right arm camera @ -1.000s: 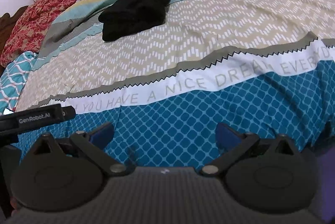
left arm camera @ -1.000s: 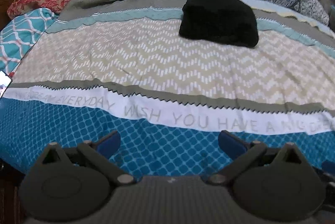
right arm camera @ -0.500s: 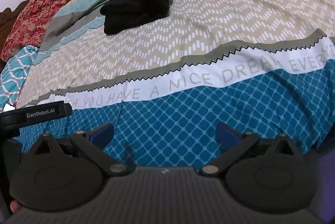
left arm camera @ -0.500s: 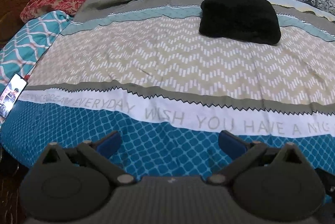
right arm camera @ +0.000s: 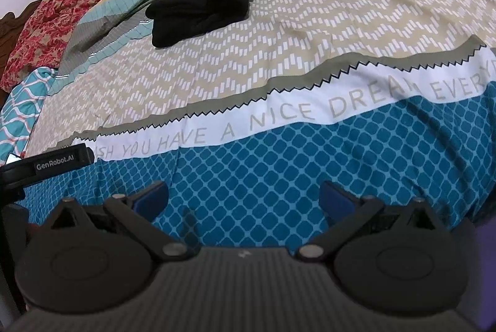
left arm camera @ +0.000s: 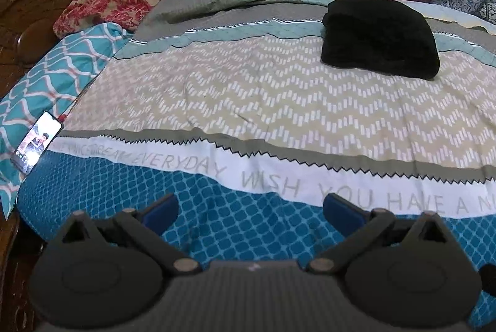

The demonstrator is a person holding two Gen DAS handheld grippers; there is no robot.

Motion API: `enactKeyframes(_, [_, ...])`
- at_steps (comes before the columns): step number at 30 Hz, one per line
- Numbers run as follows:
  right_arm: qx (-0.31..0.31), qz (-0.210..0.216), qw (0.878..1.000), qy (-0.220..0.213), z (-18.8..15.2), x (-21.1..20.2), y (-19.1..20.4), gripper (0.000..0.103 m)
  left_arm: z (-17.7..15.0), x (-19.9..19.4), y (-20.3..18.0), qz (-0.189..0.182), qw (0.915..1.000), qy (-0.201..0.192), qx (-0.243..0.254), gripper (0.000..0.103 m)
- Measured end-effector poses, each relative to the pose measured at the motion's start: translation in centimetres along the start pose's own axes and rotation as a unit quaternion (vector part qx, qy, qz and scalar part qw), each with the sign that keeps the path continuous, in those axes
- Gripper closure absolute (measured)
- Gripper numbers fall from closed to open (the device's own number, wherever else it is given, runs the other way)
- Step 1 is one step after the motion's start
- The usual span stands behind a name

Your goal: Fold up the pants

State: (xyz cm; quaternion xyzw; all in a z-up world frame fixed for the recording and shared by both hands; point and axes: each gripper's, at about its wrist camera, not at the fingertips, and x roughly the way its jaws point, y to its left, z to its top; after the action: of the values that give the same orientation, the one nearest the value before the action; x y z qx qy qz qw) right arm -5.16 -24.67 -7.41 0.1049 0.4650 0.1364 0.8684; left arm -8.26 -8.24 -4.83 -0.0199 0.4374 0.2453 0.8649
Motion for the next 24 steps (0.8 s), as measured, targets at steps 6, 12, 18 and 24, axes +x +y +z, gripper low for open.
enactKeyframes(6, [0.001, 0.001, 1.0, 0.002, 0.0, 0.1, -0.1, 0.0, 0.0, 0.1, -0.1, 0.007, 0.9999, 0.0, 0.009, 0.0])
enactKeyframes(12, [0.003, 0.002, 1.0, 0.006, 0.0, 0.1, 0.0, 0.0, 0.0, 0.4, 0.2, 0.012, 0.9998, 0.012, 0.006, 0.0])
enactKeyframes(18, [0.003, 0.005, 1.0, 0.01, 0.0, 0.2, 0.0, 0.0, 0.1, 0.3, 0.7, 0.004, 0.9999, 0.011, -0.006, 0.0])
enactKeyframes(24, [0.006, 0.006, 1.0, 0.013, 0.0, 0.2, -0.2, 0.0, 0.2, 0.2, 0.9, -0.005, 0.9999, 0.01, -0.004, 0.0])
